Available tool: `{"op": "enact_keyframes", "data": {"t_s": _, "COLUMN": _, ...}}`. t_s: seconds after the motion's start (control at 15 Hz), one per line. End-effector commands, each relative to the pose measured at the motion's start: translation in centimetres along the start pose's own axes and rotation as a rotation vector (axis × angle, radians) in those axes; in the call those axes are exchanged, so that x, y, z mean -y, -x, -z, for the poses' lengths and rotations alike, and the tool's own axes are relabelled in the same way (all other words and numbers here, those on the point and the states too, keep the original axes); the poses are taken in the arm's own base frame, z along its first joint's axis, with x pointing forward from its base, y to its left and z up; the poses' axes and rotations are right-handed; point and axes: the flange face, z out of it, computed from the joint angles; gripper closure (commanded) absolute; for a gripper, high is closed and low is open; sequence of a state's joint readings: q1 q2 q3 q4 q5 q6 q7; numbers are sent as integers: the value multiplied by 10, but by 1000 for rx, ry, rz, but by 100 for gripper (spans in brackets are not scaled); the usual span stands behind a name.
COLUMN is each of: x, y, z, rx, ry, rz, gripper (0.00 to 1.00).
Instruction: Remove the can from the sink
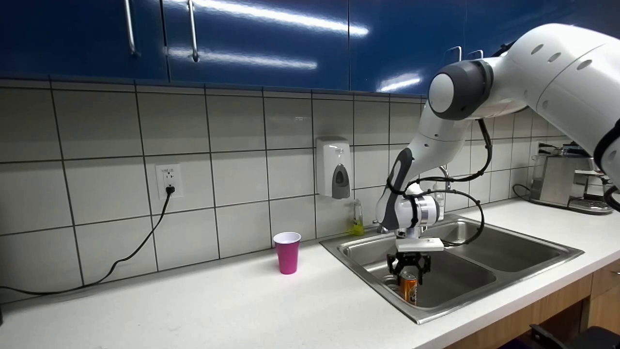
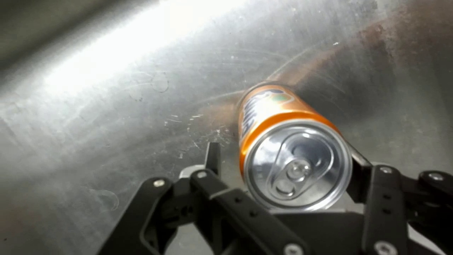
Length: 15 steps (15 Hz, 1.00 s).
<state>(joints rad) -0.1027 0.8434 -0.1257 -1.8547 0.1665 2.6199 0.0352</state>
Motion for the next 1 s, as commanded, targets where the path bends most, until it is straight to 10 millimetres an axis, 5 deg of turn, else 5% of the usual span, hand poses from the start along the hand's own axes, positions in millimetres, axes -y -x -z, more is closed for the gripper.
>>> {"op": "enact_keyframes", "data": {"t_s": 0.0, "x": -4, "y": -6, "z": 2, "rx": 13, "ry": 34, "rz": -23, "gripper": 51}}
{"op": "enact_keyframes", "data": {"t_s": 0.13, "x": -5, "y": -6, "z": 3, "rx": 13, "ry": 43, "rz": -31, "gripper": 62}}
{"op": "enact_keyframes", "data": {"t_s": 0.4, "x": -7, "y": -5, "z": 5, "rx": 19, "ry": 56, "rz": -64, "gripper": 62}}
{"op": "enact_keyframes", "data": {"t_s": 0.93, "x": -6, "y": 1, "z": 79, "rx": -2, "ry": 30, "rz": -109, "gripper": 62}}
